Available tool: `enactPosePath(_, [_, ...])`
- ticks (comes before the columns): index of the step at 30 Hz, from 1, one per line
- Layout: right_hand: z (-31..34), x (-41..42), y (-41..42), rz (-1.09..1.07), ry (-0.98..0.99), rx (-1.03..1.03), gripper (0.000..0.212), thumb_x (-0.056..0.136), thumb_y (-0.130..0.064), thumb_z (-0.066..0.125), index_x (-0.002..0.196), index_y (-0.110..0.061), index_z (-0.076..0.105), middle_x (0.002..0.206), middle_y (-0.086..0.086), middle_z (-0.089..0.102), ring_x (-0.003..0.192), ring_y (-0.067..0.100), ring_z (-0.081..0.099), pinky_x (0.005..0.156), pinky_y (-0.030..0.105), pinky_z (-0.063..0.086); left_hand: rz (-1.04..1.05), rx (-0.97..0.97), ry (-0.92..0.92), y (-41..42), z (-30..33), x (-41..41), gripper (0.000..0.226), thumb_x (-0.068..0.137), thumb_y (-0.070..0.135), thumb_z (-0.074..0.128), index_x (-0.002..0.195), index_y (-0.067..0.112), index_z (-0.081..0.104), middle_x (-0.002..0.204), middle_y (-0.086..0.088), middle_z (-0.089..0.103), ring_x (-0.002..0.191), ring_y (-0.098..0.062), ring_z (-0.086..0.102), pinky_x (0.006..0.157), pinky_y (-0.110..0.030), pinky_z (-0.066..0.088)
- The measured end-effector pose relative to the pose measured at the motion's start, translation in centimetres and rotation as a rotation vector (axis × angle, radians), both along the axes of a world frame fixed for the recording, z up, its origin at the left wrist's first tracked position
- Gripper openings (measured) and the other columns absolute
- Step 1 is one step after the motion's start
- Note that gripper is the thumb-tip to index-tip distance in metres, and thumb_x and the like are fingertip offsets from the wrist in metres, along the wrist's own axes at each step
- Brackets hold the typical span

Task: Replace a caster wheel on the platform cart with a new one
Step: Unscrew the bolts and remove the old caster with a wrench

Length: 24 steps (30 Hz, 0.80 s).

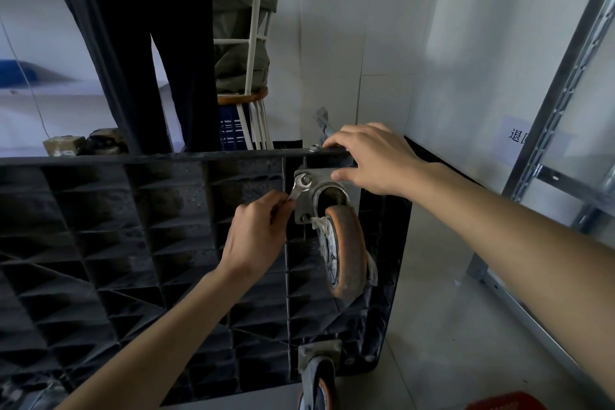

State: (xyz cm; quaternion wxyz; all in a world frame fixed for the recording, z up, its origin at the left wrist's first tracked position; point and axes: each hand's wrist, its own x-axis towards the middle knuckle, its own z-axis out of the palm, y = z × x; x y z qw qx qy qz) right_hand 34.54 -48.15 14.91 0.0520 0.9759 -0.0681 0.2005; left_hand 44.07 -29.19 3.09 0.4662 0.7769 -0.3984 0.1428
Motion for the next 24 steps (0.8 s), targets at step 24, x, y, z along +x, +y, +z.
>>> enactPosePath(24, [-0.3, -0.3, 0.3, -0.017, 0.002, 0.021, 0.054, 0.089, -0.044, 0.072, 0.137, -0.028, 0.054, 0.129, -0.007, 0.058, 0.118, 0.022, 0.054, 0.100, 0.032, 0.034, -0.036, -0.399, 0.469, -4.0, -2.2, -4.8, 0.030, 0.105, 0.028, 0.050, 0.081, 0.010, 0.055, 0.057, 0.009, 0.049, 0.051, -0.005, 0.042, 0.048, -0.024, 0.036])
